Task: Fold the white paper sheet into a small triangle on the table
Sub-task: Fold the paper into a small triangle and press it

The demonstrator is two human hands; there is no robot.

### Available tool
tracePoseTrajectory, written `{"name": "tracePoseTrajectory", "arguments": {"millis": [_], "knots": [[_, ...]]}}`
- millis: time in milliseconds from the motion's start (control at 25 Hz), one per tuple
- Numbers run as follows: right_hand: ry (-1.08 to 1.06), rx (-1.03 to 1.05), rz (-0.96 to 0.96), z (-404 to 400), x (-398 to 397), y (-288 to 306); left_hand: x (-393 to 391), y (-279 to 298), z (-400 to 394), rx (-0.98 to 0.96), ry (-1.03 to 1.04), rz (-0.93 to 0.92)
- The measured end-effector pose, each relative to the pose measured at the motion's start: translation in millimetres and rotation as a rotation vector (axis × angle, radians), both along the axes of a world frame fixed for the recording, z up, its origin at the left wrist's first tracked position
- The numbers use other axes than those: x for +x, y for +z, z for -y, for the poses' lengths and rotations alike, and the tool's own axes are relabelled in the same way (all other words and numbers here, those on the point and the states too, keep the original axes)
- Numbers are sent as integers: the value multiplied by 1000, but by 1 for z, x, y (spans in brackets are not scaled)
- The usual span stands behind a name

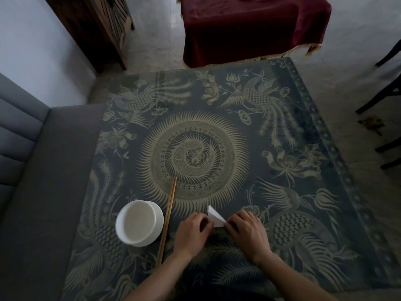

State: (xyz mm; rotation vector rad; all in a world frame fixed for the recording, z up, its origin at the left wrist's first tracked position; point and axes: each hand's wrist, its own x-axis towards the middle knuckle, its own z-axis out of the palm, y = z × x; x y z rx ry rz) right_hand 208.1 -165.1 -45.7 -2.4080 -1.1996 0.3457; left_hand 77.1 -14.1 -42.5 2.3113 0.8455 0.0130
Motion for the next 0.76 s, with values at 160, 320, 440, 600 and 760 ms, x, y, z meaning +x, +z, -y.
{"name": "tracePoseTrajectory", "arguments": {"millis": [160, 320, 440, 600, 760], "knots": [[-17, -59, -36, -5, 0, 3, 7, 2, -2, -11, 28, -65], [-36, -108, -67, -10, 1, 8, 13, 7, -2, -5, 75, -119], [-45, -134, -74, -13, 2, 10, 16, 9, -1, 9, 96, -145], [-25, -151, -55, -13, 1, 11, 16, 8, 0, 34, 88, -135], [12, -82, 86, -7, -6, 13, 2, 3, 1, 148, -34, 4]]}}
